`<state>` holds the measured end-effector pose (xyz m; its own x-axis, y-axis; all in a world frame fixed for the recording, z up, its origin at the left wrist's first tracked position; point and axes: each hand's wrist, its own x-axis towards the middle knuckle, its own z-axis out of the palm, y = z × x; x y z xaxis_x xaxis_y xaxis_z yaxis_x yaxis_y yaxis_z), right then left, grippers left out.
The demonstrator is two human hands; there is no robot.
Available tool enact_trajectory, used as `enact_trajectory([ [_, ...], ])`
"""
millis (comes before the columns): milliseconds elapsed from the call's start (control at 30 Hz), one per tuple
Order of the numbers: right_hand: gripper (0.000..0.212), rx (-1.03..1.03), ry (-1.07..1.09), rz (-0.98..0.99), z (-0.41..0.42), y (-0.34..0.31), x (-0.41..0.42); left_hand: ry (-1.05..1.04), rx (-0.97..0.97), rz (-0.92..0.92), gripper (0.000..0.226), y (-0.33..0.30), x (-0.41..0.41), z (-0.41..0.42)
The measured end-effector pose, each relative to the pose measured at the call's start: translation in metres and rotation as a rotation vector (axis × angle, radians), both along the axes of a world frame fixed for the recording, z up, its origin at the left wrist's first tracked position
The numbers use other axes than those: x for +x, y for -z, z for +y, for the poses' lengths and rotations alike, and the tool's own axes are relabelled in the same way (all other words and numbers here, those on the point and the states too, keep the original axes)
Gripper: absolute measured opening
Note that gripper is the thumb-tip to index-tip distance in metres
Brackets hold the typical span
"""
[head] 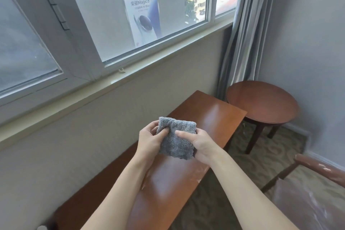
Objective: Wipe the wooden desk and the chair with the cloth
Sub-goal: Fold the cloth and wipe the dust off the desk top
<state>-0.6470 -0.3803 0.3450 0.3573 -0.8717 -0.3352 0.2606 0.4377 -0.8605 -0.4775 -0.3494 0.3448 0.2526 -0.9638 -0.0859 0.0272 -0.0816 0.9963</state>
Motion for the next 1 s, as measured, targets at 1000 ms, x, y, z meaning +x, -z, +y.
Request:
enact_trajectory([
  [1000,0.039,-0.448,0.338,0.979,-0.389,0.304,0.035,0.442,0.241,-1.292,0.066,0.353,0.113,-0.287],
])
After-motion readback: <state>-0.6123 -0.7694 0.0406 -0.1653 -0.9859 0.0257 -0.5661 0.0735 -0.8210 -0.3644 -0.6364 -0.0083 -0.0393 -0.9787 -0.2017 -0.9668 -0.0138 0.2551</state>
